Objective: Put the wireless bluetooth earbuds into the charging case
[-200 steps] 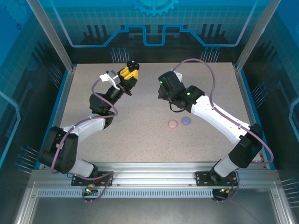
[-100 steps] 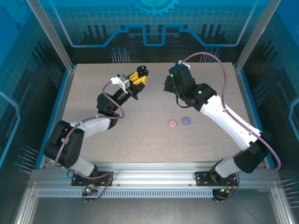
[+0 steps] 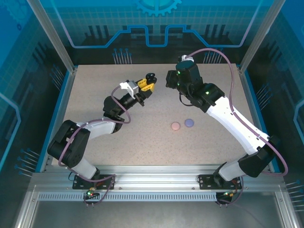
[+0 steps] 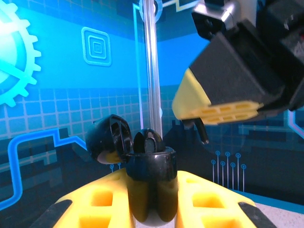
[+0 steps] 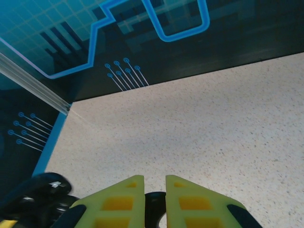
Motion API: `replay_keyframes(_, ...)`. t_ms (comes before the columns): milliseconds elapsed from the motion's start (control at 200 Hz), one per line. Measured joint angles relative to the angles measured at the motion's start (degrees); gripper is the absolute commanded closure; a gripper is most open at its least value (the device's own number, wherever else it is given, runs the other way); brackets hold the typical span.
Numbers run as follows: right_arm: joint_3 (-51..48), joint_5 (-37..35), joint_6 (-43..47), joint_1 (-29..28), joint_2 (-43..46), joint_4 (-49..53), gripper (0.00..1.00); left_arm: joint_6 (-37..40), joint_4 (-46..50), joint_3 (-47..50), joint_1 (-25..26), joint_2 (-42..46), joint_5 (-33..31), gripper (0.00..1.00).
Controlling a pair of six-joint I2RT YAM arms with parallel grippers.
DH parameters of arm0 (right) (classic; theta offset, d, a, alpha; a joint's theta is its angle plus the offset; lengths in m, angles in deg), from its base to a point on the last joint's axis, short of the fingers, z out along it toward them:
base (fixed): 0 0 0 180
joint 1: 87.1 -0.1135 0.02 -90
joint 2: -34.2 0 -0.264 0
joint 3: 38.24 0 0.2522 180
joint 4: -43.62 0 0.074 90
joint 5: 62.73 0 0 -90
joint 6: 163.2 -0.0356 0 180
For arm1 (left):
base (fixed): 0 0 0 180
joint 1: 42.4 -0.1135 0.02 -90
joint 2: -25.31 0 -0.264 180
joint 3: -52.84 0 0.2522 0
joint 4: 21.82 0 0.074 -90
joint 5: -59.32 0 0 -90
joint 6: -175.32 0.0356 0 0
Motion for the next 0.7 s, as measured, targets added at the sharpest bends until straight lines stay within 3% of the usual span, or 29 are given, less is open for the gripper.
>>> replay_keyframes(700, -1.4, 3.9, 2.4, 0.0, 3.5, -12.2, 0.87, 2.2, 0.0, -5.6, 1.7, -4.9, 4.0, 1.00)
